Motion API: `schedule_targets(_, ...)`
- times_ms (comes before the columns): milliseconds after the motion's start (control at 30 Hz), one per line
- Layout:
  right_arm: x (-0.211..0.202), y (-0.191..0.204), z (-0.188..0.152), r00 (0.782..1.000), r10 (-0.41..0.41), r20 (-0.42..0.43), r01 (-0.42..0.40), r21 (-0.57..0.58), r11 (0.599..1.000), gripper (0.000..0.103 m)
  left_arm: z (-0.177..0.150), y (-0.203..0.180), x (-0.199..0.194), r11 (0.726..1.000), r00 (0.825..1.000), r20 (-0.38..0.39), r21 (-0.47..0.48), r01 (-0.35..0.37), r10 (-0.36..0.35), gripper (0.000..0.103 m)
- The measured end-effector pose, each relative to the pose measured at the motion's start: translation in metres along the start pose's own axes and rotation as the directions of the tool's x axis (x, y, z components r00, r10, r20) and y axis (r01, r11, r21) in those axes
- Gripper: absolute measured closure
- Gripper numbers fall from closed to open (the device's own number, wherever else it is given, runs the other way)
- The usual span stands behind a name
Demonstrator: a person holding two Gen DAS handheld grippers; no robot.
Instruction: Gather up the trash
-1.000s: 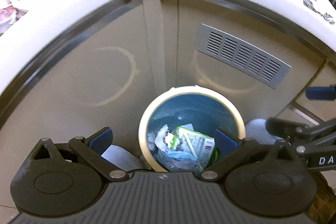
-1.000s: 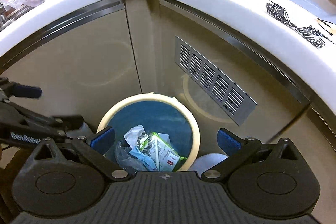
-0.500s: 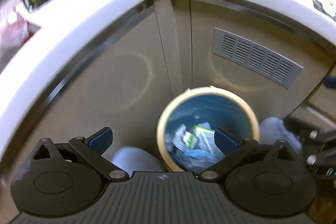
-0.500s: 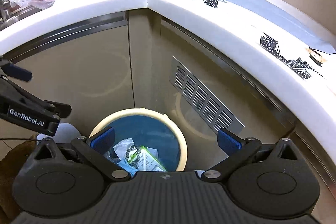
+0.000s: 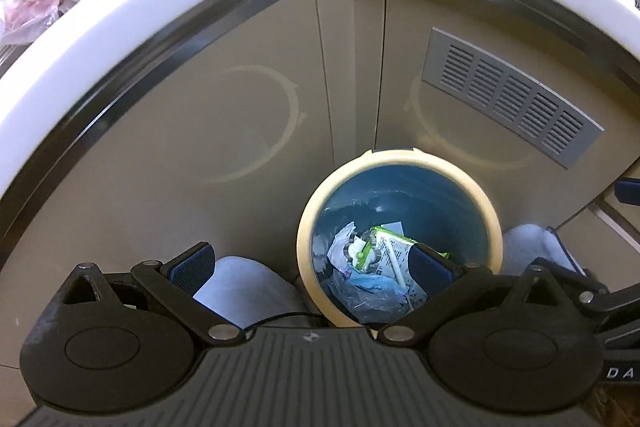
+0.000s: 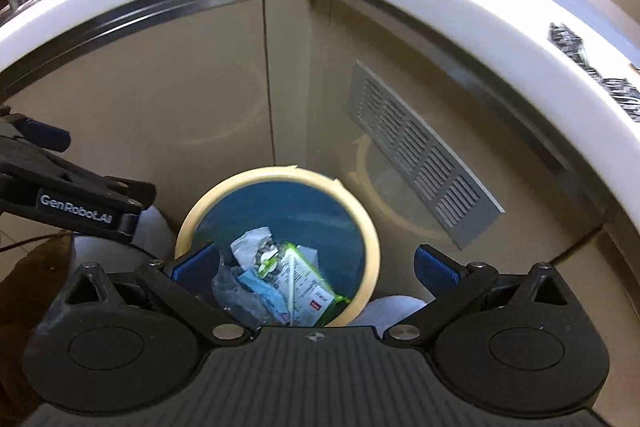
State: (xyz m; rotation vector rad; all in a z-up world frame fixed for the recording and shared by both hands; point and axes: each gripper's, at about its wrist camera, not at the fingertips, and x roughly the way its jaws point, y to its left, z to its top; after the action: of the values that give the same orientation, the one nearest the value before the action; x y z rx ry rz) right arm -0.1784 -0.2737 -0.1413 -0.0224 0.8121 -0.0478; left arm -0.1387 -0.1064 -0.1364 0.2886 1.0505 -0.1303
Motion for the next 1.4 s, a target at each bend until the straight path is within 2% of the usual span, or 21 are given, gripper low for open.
schedule_targets(167,0.021,-0.007,0.009,0.995,0.059,-0.075,-0.051,0.093,0.994,0.000,-0.001,-0.001,0.019,1.000,0.998,-0.062,0.003,0.031,-0.031,0.000)
schedule_targets(500,0.054,-0.001,0.011,0.983,0.048,-0.176,-0.032,0.094,0.995,0.000,-0.004,0.001,0.051,1.000,0.990,-0.138,-0.009,0.022,-0.023,0.000)
schedule_targets(733,0.064,-0.003,0.007,0.975,-0.012,-0.223,0.034,0.094,0.995,0.000,-0.007,-0.002,0.058,1.000,0.987,-0.160,0.019,0.016,-0.012,0.000)
schedule_targets(1400,0.065,0.000,0.006,0.973,-0.026,-0.230,0.043,0.071,0.997,0.000,-0.007,-0.001,0.061,1.000,0.985,-0.172,0.022,0.009,-0.005,0.000)
